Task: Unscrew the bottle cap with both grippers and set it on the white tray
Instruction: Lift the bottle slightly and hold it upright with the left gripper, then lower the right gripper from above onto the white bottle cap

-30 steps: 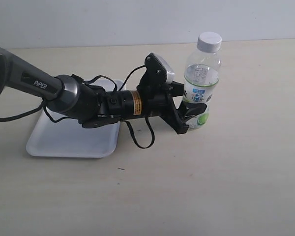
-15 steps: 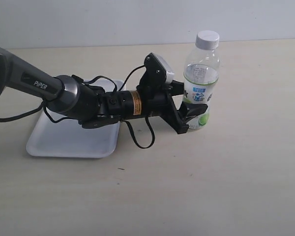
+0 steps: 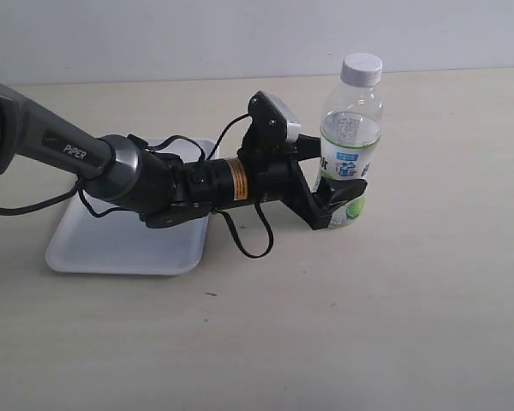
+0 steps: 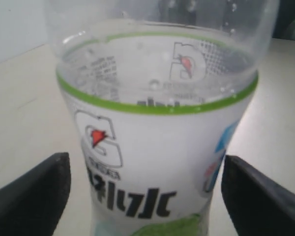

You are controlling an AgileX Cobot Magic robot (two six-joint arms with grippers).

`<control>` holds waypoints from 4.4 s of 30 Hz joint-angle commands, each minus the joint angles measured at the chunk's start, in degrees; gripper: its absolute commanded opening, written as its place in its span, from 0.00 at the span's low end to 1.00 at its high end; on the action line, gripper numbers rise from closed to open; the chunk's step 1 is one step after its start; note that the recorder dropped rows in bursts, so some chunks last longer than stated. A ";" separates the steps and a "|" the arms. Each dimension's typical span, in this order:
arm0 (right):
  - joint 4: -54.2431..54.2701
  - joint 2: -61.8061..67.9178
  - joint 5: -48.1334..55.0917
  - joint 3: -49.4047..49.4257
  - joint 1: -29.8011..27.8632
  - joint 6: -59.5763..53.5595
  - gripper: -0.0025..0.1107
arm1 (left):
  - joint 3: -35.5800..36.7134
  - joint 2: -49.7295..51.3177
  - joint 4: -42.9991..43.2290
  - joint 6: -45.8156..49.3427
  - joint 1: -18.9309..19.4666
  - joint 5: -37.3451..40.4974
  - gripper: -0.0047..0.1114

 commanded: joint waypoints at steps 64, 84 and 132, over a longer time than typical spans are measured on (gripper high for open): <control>5.80 -0.39 -10.99 0.27 -0.23 0.14 0.02 | 4.19 -4.35 2.70 7.16 -1.52 3.51 0.04; 10.47 -0.39 -16.52 0.27 -0.23 4.60 0.02 | 4.19 -4.35 2.70 7.26 -1.52 2.80 0.04; 10.02 91.90 54.62 -85.94 20.49 -10.62 0.55 | 4.19 -4.35 3.90 10.11 -1.52 3.17 0.04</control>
